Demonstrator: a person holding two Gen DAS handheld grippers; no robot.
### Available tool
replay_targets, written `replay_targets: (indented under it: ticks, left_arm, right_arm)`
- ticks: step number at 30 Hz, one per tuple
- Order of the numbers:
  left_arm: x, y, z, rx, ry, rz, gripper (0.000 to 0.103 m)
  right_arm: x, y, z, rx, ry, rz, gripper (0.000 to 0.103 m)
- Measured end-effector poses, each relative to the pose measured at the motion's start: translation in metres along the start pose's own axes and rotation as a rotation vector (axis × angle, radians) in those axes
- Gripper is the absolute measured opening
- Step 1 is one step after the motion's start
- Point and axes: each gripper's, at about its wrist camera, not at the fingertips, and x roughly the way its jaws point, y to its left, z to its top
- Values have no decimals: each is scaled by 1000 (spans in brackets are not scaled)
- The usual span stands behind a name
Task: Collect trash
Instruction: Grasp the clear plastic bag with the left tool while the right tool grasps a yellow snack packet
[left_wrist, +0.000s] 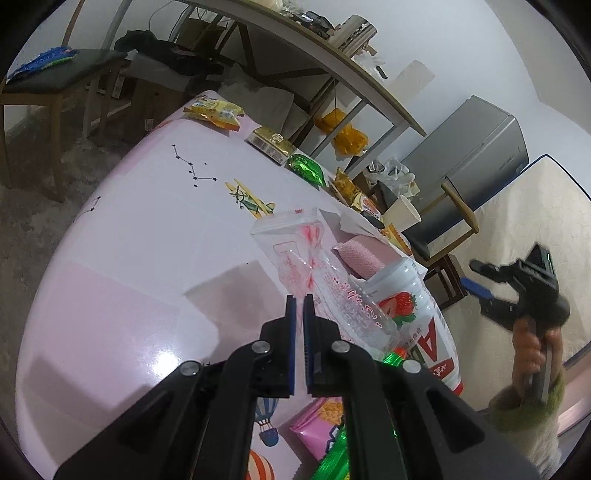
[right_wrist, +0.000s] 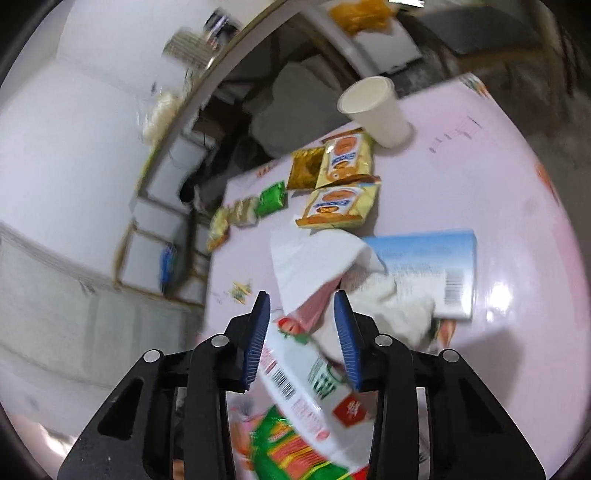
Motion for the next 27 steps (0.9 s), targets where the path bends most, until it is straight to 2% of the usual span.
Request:
replay_targets:
  ticks: [4,6,7,10,12,19,21,23,27]
  left_arm:
    - [2,4,2,3,-7,4,3]
    - [3,6,2,1,-5,1,3]
    - [3,6,2,0,-4,0,3]
    - [5,9,3,-6,2,-5,3]
    - [8,11,3,-17,10,-11,3]
    - [14,13,2,-23,24,-16,3]
    - [14,13,3,-22,23,-16,3]
    - [14,13,4,-20,18,-14,3]
    - [13,13,4,-19,10,-5,3]
  right_arm:
    - [16,21,14,-151,-2,-144,50]
    - [30,36,16,-275,13,-212,64]
    - [37,41,17,-336,23,-239,65]
    - [63,64,15,-564,2,-405,65]
    - [80,69,17,-635,16,-431,63]
    - [121,62,33,-662,112,-505,34]
    - [125,57,34,-658,137,-526,16]
    - [121,55,32,-650,142,-515,2]
    - [101,56,26,-647,83,-476,0]
